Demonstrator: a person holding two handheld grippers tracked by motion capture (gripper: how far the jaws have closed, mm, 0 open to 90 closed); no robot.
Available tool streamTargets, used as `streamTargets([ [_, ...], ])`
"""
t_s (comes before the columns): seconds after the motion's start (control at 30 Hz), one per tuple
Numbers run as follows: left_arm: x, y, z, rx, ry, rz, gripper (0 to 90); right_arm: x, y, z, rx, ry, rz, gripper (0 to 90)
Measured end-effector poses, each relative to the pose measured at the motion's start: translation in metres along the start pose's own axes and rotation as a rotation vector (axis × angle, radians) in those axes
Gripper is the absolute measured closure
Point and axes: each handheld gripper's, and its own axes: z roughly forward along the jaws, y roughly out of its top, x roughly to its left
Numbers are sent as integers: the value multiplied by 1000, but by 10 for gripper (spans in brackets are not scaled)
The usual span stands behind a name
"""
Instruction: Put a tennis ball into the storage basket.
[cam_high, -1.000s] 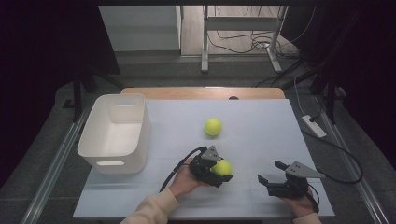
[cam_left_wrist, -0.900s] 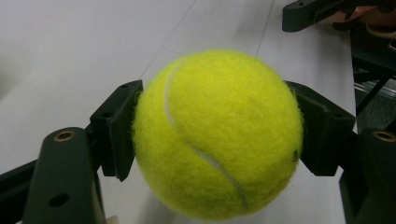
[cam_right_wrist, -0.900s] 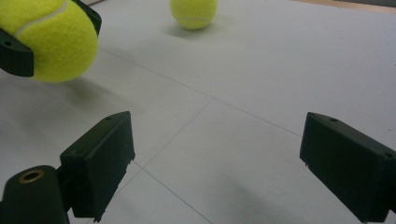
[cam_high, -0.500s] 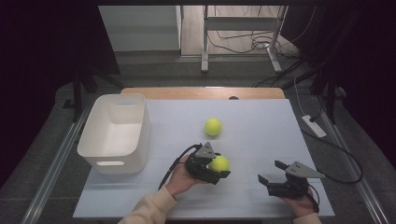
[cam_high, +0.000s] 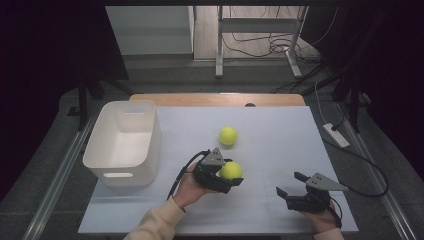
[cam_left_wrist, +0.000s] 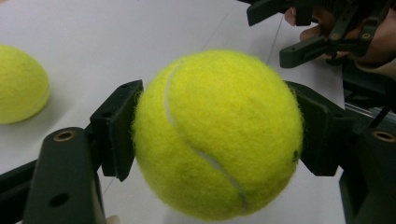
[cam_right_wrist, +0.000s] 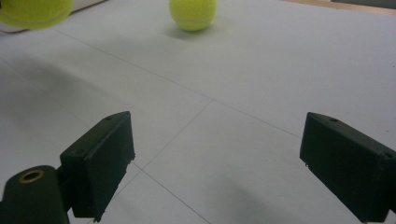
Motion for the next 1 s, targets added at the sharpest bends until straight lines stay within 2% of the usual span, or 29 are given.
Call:
streamTargets([
  [0.3,5,3,-14,-40,5,-13,268,0,0,0,1,3,-2,98],
  [1.0,15,9,-49,-130,62,-39,267,0,0,0,1,2,-1,99],
])
